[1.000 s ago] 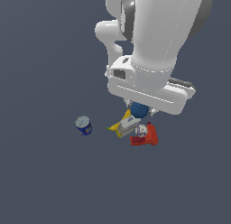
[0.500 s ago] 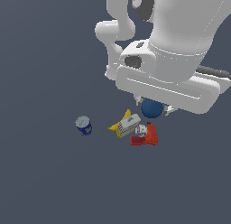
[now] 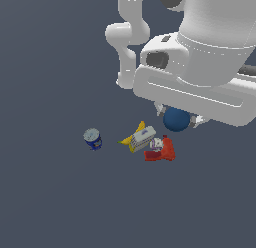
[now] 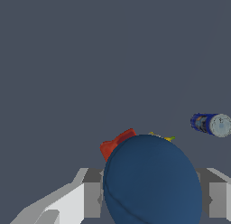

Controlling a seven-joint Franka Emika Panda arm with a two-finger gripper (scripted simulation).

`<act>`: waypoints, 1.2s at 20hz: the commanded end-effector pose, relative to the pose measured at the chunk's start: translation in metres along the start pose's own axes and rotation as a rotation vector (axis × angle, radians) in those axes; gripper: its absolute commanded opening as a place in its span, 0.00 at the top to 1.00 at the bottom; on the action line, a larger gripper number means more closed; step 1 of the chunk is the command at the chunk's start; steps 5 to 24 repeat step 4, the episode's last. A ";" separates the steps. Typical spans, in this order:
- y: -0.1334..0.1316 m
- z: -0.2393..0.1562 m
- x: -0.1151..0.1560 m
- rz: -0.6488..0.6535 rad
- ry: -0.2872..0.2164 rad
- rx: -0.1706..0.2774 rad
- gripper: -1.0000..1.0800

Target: Pick up a designated object from a clutter of objects.

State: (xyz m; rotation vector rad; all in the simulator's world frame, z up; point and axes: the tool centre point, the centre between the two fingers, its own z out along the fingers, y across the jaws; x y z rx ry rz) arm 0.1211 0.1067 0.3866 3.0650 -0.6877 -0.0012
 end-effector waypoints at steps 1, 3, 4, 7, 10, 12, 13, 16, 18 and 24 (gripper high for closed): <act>-0.002 -0.003 0.001 0.000 0.001 0.000 1.00; -0.002 -0.004 0.002 0.000 0.001 0.000 1.00; -0.002 -0.004 0.002 0.000 0.001 0.000 1.00; -0.002 -0.004 0.002 0.000 0.001 0.000 1.00; -0.002 -0.004 0.002 0.000 0.001 0.000 1.00; -0.002 -0.004 0.002 0.000 0.001 0.000 1.00; -0.002 -0.004 0.002 0.000 0.001 0.000 1.00; -0.002 -0.004 0.002 0.000 0.001 0.000 1.00; -0.002 -0.004 0.002 0.000 0.001 0.000 1.00; -0.002 -0.004 0.002 0.000 0.001 0.000 1.00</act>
